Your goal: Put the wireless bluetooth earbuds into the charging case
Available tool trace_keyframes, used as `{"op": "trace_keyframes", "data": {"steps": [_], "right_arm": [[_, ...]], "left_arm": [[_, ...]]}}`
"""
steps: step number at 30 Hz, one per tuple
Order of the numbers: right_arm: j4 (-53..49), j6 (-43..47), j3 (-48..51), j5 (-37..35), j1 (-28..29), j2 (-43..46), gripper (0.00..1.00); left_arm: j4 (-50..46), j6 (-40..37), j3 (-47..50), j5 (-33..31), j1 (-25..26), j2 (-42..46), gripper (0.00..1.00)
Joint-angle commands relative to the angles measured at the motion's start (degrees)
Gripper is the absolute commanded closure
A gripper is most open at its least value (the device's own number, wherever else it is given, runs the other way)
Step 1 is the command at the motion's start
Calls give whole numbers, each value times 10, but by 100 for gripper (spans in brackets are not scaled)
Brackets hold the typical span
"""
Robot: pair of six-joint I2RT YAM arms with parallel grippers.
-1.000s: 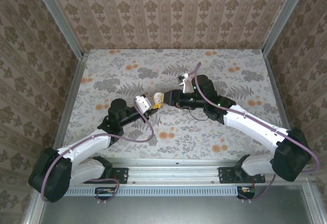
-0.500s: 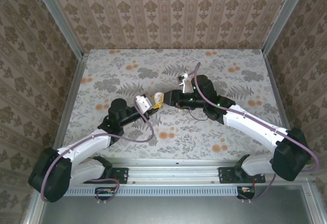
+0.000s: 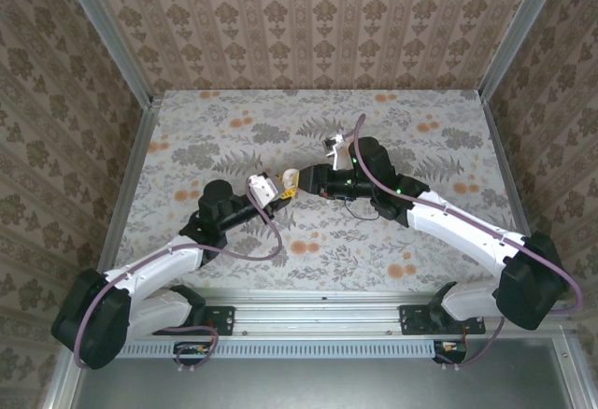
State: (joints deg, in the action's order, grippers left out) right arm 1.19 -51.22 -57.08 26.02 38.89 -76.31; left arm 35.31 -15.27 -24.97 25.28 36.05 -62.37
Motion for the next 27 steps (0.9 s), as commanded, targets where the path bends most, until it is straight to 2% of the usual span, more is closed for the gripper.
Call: {"op": "trace_keyframes", "data": {"steps": [1,27], "right_arm": [[19,-5,-15,10,5,-5,65],[21,9,-32,4,5,-12,65]], "left_arm": [[-2,-5,-23,-1,6,6,95],[-11,-8,-21,-2,9,15,96]]}}
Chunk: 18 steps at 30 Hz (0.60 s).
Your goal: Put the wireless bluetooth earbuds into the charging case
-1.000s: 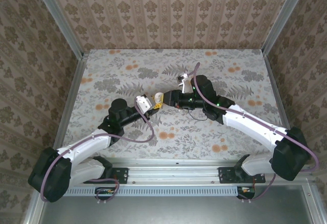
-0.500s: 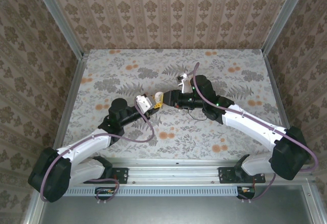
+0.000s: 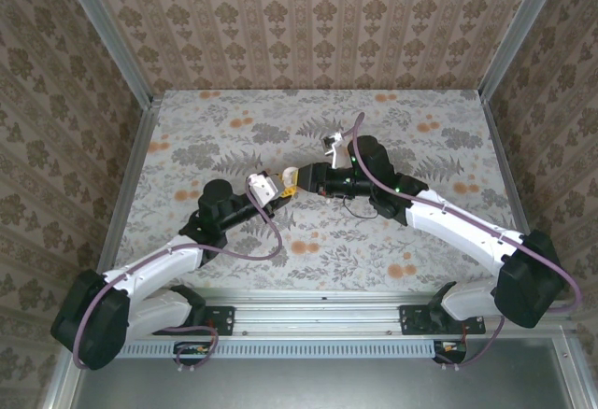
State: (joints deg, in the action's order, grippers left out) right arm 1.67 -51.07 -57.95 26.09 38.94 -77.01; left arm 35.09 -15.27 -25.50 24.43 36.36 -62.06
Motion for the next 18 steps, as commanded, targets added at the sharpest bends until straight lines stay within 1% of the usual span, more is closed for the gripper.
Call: {"op": "trace_keyframes", "data": {"steps": [1,18], "right_arm": [[15,8,-24,4,4,-6,65],[16,11,-39,9,4,-19,65]], "left_arm": [[-9,-7,-16,5,6,13,96],[-17,-12,-10,0,6,26,95]]}}
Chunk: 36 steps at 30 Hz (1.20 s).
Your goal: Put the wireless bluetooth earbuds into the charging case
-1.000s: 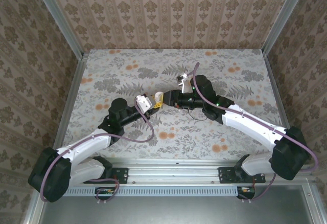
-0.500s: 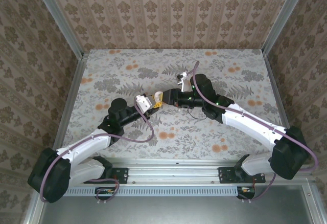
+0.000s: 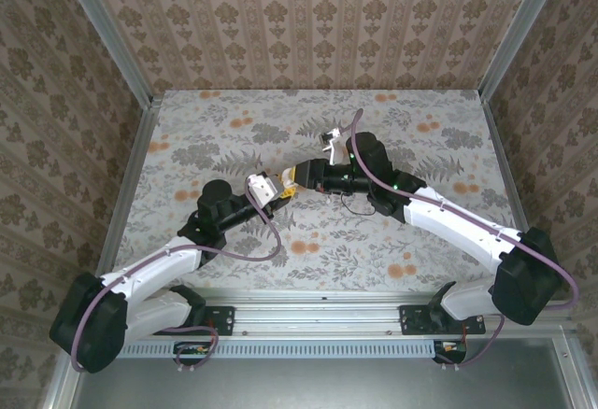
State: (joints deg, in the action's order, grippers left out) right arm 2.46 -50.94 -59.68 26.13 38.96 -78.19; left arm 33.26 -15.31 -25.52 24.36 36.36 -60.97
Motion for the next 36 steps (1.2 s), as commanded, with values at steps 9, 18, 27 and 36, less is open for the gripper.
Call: {"op": "trace_keyframes", "data": {"steps": [9,18,27,36], "right_arm": [[11,10,-26,20,4,-12,65],[11,12,-30,30,7,-12,65],[-3,24,-36,29,8,-12,65],[-174,189,-92,-30,7,19,64]], "left_arm": [[1,-13,-12,0,5,16,95],[-1,-13,-13,0,6,16,95],[-7,-20,-21,2,6,13,95],[-13,-20,-22,-2,6,13,95]]}}
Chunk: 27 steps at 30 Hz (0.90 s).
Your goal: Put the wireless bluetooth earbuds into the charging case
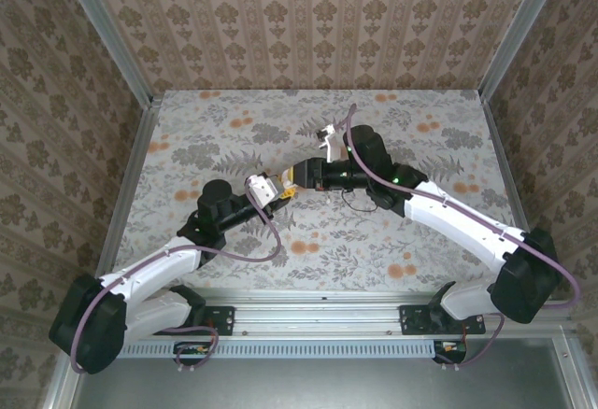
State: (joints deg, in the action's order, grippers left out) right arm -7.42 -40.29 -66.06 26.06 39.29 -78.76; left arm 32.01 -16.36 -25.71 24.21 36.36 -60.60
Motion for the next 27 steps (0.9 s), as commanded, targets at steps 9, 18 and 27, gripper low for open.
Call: {"op": "trace_keyframes", "data": {"steps": [9,18,27], "right_arm": [[-7,342,61,-70,-3,106,62],[153,553,168,39,-50,126,58],[232,713,197,133,-62,87,49]], "left_arm": [[-5,-11,-14,-3,6,17,95],[-12,-16,-16,-6,6,18,95],[-13,-16,-17,-9,6,21,96]]}}
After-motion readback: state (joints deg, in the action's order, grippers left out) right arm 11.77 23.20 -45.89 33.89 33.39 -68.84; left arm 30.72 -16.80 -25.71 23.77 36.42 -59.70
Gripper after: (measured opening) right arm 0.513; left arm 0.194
